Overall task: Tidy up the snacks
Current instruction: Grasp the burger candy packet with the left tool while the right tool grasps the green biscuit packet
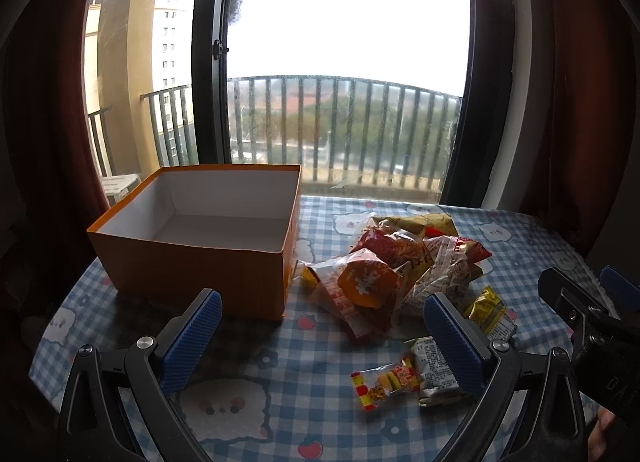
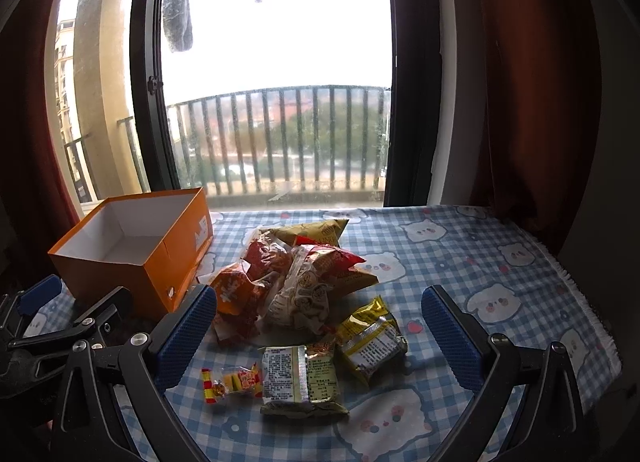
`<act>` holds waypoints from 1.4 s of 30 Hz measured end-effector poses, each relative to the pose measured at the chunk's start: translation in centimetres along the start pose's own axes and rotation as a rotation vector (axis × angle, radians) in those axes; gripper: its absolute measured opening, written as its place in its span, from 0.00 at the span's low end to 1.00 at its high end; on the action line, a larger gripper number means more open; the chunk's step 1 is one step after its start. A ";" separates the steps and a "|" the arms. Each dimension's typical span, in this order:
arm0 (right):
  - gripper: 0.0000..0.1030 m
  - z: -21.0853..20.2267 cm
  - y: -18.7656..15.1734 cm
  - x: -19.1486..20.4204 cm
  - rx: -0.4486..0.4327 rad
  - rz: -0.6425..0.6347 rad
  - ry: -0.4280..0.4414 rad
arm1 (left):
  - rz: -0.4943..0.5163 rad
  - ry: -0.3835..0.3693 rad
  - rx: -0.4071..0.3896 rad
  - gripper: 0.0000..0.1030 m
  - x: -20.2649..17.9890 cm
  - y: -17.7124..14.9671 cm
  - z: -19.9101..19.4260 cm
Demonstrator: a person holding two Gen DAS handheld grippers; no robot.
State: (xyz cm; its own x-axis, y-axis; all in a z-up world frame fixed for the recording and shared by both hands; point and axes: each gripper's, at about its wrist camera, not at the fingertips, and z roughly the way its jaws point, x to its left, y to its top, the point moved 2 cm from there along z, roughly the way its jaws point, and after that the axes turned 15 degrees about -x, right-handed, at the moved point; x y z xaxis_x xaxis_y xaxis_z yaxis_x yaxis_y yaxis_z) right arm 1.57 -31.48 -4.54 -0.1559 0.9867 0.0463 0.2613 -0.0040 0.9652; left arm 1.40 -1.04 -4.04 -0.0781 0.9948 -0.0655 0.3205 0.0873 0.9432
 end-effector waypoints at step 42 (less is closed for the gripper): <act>0.79 10.8 -13.4 1.3 0.382 -0.006 0.104 | 0.153 -0.137 0.320 0.84 -5.3 -13.1 9.5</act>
State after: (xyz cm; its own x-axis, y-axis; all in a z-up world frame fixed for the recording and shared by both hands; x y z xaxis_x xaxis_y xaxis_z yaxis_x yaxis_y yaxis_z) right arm 8.18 -28.43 -20.21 -0.2489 0.9647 0.0857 0.5924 0.0816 0.8015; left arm 6.62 -6.96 -19.14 0.1130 0.9936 0.0050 0.5988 -0.0721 0.7976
